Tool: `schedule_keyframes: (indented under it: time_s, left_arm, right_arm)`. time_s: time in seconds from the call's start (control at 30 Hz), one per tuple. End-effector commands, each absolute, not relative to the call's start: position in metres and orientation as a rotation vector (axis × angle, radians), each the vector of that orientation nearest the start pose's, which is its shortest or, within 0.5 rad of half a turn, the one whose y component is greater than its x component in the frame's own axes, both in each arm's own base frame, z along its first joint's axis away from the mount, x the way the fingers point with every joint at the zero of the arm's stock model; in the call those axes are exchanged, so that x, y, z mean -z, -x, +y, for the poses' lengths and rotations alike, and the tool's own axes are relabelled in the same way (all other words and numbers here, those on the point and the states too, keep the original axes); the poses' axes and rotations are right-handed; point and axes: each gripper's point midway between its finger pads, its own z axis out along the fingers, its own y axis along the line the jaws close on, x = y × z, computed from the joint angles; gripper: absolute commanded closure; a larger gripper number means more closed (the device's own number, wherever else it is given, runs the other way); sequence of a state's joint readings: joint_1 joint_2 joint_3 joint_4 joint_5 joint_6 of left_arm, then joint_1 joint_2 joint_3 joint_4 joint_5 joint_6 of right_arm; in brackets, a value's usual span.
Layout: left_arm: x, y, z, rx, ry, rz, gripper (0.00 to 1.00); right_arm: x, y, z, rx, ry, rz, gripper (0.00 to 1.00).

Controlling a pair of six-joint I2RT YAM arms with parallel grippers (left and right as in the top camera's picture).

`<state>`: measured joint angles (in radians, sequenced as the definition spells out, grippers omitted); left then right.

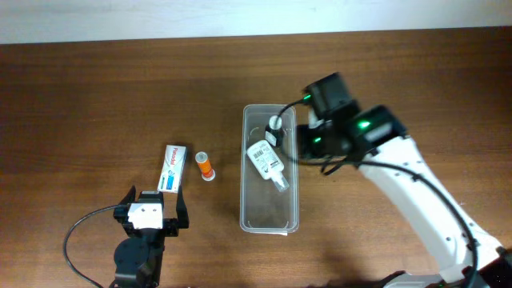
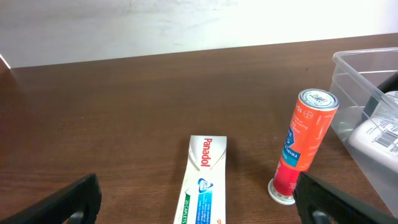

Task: Pack container
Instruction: 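Carry the jar into the container and lower it, then release the jar and raise right gripper to the side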

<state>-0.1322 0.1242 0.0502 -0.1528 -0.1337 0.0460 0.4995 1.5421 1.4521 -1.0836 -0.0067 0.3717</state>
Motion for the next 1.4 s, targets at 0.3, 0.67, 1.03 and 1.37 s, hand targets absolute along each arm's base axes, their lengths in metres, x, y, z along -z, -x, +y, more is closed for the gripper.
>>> schedule_keyframes:
  time_s: [0.3,0.67,1.03,1.37]
  left_arm:
    - [-0.133,-0.246,-0.010,-0.066,-0.079,1.789,0.01]
    - [-0.133,-0.246,-0.010,-0.066,-0.079,1.789,0.01]
    - [-0.133,-0.246,-0.010,-0.066,-0.079,1.789,0.00]
    - [-0.133,-0.246,-0.010,-0.066,-0.079,1.789,0.01]
  right_arm:
    - [-0.108,-0.294,0.255,-0.214,0.386,2.911,0.72]
    - [-0.067,-0.294,0.277,-0.275,0.413,2.984,0.59]
    - [-0.115,-0.303,0.259,-0.274,0.330,2.881,0.37]
    - [-0.238,-0.340,0.113,-0.214,-0.196,2.564,0.12]
